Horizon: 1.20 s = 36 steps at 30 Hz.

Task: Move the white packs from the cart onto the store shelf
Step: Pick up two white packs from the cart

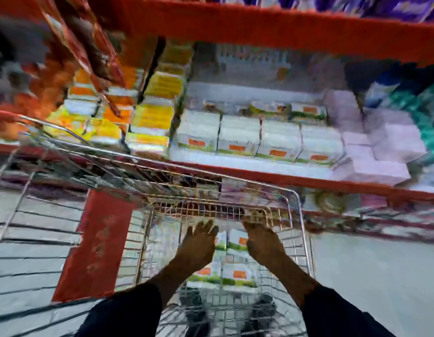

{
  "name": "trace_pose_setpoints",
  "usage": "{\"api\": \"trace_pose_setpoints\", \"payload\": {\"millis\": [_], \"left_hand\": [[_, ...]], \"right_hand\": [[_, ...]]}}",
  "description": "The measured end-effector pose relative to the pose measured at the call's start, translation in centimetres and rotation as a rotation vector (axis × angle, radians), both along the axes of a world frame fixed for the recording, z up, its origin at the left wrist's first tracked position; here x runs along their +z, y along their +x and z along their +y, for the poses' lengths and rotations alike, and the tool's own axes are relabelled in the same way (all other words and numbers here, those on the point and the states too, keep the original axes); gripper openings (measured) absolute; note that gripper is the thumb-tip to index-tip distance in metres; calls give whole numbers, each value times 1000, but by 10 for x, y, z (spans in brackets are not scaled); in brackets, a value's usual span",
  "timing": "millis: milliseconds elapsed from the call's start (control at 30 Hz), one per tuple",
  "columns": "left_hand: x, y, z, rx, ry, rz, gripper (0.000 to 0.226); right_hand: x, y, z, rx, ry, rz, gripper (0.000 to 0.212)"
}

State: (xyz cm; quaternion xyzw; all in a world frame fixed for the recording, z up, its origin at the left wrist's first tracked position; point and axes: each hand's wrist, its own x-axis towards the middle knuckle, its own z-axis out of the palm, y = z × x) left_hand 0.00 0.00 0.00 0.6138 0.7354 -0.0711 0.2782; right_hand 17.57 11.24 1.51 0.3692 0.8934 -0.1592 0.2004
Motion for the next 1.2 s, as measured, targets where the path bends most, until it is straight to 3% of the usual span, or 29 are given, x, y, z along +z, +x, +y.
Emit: {"api": "trace_pose_setpoints", "payload": {"millis": [167, 300, 533, 667, 800, 1033, 1200], "left_hand": [[-55, -4, 31, -38, -104, 2, 63], [-85, -9, 39, -8, -114, -7, 55], [-91, -18, 44, 142, -32, -163, 53], [-80, -27, 37, 131, 22, -229, 41], [-48, -27, 23, 116, 146, -197, 46], [60, -39, 4, 112, 434, -21, 54], [137, -56, 5, 128, 596, -2, 49]], "right_hand": [[-61, -7, 20, -25, -96, -101, 58], [-93, -9, 37, 25, -122, -144, 48], [-104, -7, 41, -24, -182, -29, 37], [-83, -6, 35, -48, -202, 79, 26], [-52, -8, 23, -10, -137, 145, 25], [42, -21, 13, -49, 133, 284, 34], [129, -33, 20, -69, 270, 386, 36]]}}
